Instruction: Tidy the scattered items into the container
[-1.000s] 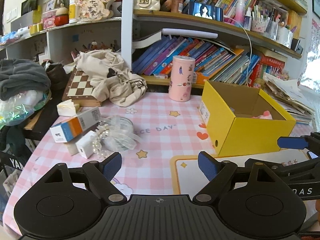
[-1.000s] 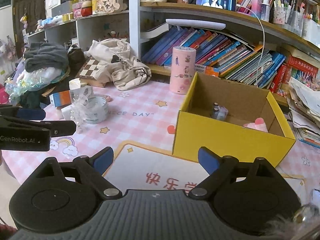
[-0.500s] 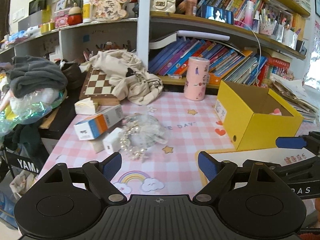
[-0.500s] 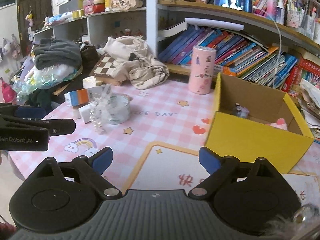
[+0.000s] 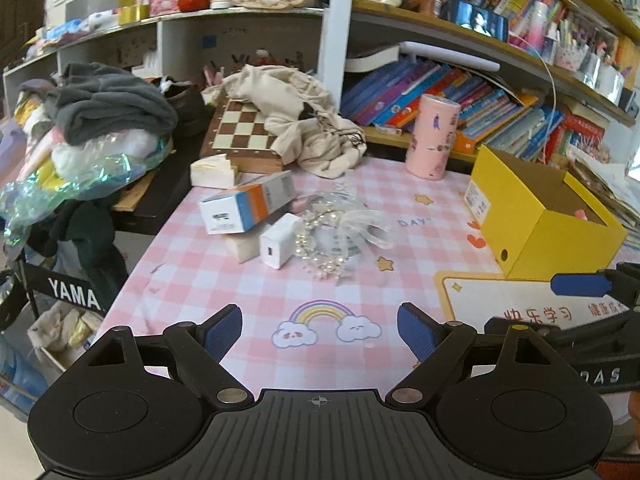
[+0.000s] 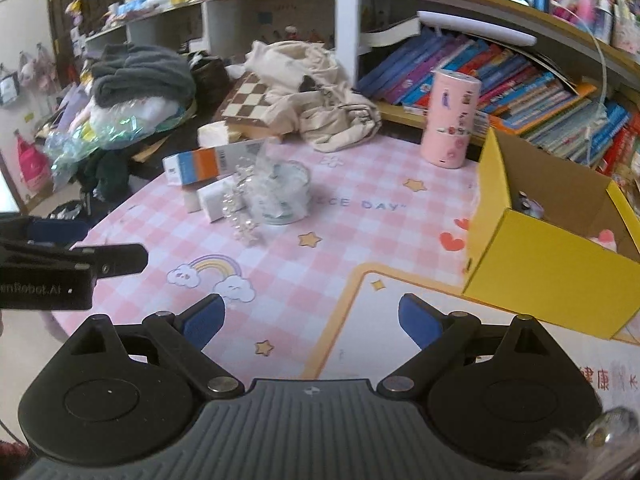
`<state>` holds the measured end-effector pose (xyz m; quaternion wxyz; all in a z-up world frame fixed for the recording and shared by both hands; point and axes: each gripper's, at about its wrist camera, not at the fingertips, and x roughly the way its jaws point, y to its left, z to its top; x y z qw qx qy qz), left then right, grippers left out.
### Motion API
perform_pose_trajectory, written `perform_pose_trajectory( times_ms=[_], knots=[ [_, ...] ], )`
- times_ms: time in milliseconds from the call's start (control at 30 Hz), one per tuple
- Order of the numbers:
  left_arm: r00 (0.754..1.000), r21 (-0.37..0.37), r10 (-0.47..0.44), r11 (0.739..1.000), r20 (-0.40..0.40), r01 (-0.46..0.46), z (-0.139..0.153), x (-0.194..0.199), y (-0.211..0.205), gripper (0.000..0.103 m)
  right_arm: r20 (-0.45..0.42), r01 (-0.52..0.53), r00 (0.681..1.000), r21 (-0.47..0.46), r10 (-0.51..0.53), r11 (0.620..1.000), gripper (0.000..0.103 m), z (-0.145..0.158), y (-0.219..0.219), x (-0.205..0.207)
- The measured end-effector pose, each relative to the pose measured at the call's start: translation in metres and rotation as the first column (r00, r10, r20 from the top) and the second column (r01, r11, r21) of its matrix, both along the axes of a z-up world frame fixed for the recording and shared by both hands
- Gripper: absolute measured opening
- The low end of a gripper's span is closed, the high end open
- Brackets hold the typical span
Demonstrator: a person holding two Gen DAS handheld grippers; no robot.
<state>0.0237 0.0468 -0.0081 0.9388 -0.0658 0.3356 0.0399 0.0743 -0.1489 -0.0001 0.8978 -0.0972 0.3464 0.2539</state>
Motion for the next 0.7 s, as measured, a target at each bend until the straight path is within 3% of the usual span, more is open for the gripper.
perform_pose_trajectory(
  times_ms=[367,700],
  knots=[
    [0.999,-0.025,0.022,0.999,-0.027,-0.022,-0.008,0.005,0.008,0.09,-0.024,-0.046,0.999,-0.035,0.045,0.998,0.094,-0.005,0.015,0.007],
    [0.996,-0.028,0.067,0.997,-0.064,-0.069,-0.018,0.031,0.019,0.09,-0.053,-0.084,0.995,-0.038,0.082,0.996,0.094,-0.015,0.028,0.042]
  ],
)
